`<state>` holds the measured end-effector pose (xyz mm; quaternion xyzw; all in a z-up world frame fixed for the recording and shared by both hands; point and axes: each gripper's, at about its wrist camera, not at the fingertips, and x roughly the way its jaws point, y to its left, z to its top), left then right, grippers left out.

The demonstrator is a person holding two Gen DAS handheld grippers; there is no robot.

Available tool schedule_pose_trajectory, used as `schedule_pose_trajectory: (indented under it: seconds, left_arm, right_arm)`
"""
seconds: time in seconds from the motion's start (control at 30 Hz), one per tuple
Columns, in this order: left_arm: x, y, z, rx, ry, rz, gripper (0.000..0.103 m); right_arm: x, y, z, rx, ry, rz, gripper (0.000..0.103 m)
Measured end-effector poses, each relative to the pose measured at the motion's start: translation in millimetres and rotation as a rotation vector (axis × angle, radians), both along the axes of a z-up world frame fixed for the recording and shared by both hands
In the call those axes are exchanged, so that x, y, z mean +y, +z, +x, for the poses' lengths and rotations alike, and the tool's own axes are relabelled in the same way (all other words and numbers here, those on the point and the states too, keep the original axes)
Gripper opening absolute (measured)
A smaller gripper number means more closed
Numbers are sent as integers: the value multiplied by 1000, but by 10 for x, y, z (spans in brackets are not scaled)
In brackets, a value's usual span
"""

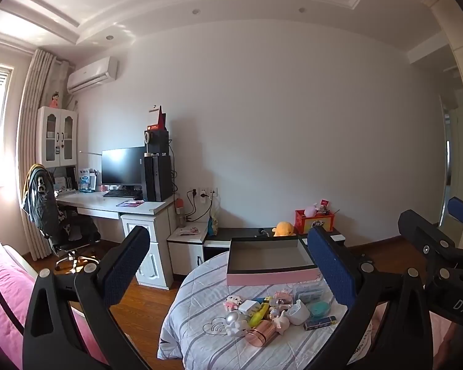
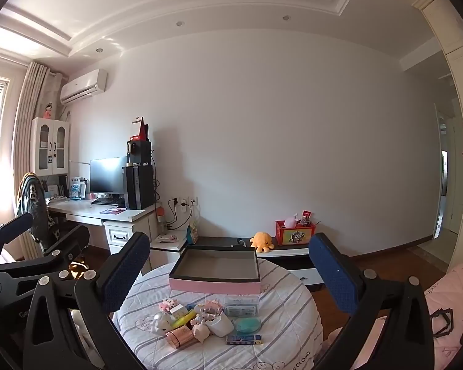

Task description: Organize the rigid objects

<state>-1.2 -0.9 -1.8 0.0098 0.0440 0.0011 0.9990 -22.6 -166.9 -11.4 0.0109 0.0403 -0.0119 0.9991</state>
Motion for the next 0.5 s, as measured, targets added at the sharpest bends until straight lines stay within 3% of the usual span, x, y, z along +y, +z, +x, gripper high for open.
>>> schedule_pose_trajectory:
  seconds: [0.5]
  left_arm:
    - [4,9,-3,2,0,2,103]
  right_arm:
    - [35,-56,27,2,8,-4,103]
